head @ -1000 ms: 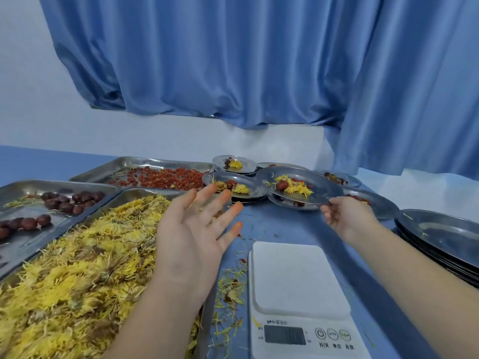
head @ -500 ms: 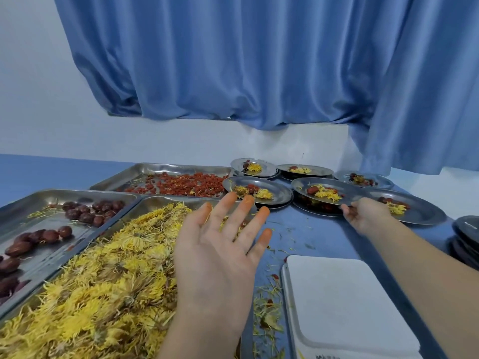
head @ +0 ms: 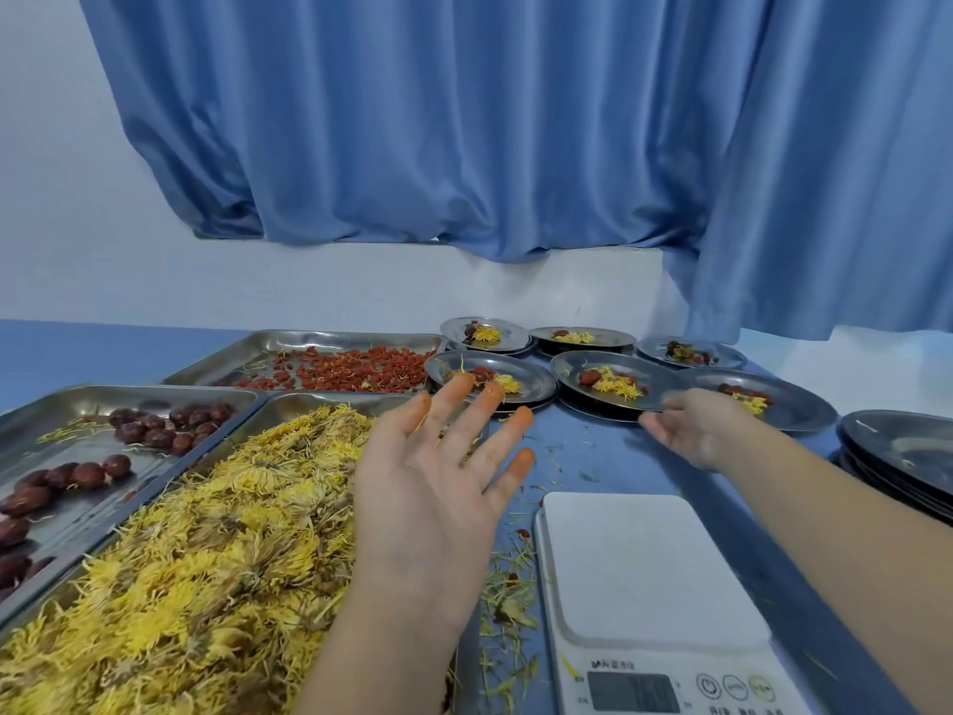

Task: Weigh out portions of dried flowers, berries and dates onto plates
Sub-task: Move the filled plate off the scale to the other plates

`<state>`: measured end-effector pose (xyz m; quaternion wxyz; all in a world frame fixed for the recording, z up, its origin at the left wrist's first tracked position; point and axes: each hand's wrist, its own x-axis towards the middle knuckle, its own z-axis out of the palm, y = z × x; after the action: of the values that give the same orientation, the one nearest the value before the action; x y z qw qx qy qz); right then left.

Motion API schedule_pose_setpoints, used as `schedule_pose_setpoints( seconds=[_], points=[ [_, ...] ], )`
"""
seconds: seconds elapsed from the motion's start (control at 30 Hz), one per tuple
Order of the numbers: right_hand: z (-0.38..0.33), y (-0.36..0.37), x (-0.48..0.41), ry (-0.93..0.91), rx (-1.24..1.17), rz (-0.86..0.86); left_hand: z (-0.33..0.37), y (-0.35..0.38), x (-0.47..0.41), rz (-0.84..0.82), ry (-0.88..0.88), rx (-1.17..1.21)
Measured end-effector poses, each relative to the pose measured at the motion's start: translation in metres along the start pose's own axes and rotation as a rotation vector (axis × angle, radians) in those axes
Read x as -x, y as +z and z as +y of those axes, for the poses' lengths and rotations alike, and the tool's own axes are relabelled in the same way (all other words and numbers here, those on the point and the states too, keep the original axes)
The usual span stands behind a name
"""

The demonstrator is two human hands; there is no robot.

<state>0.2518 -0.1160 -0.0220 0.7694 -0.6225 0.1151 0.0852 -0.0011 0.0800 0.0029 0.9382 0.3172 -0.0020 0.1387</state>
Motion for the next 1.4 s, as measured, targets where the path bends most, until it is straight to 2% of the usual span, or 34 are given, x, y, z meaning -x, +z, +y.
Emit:
schedule_pose_setpoints(
  seconds=[0.2, 0.3, 0.4, 0.5, 0.6, 0.7, 0.77, 0.87, 0.93, 1.0, 1.17, 1.27, 1.4],
  points=[
    [-0.015, -0.006, 0.062, -0.079, 0.191, -0.155, -0.006, 0.008, 0.004, -0.019, -0.061, -0.147],
    [-0.034, -0.017, 0.102, -0.155, 0.212, -0.227, -0.013, 0.013, 0.007, -0.052, -0.095, -0.221],
    [-0.049, -0.035, 0.14, -0.266, 0.331, -0.244, -0.022, 0.017, 0.01, -0.087, -0.117, -0.338],
    [-0.056, -0.06, 0.165, -0.411, 0.523, -0.176, -0.03, 0.021, 0.014, -0.117, -0.129, -0.461],
    [-0.06, -0.086, 0.177, -0.572, 0.786, -0.049, -0.036, 0.023, 0.016, -0.118, -0.121, -0.548],
    [-0.062, -0.114, 0.182, -0.748, 1.284, 0.071, -0.04, 0.024, 0.016, -0.113, -0.12, -0.606],
    [-0.06, -0.131, 0.185, -0.773, 1.532, 0.11, -0.042, 0.024, 0.016, -0.098, -0.114, -0.627],
    [-0.057, -0.151, 0.187, -0.69, 1.698, 0.081, -0.043, 0.023, 0.015, -0.063, -0.109, -0.643],
    [-0.056, -0.159, 0.187, -0.628, 1.778, 0.01, -0.043, 0.022, 0.015, -0.045, -0.108, -0.639],
    [-0.056, -0.165, 0.188, -0.642, 1.801, -0.017, -0.042, 0.021, 0.014, -0.04, -0.105, -0.629],
    [-0.06, -0.169, 0.191, -0.698, 1.748, 0.037, -0.041, 0.019, 0.013, -0.042, -0.098, -0.612],
    [-0.062, -0.167, 0.192, -0.773, 1.802, 0.167, -0.042, 0.019, 0.013, -0.039, -0.097, -0.611],
    [-0.061, -0.163, 0.191, -0.961, 1.935, 0.372, -0.042, 0.019, 0.014, -0.038, -0.092, -0.613]
  ],
)
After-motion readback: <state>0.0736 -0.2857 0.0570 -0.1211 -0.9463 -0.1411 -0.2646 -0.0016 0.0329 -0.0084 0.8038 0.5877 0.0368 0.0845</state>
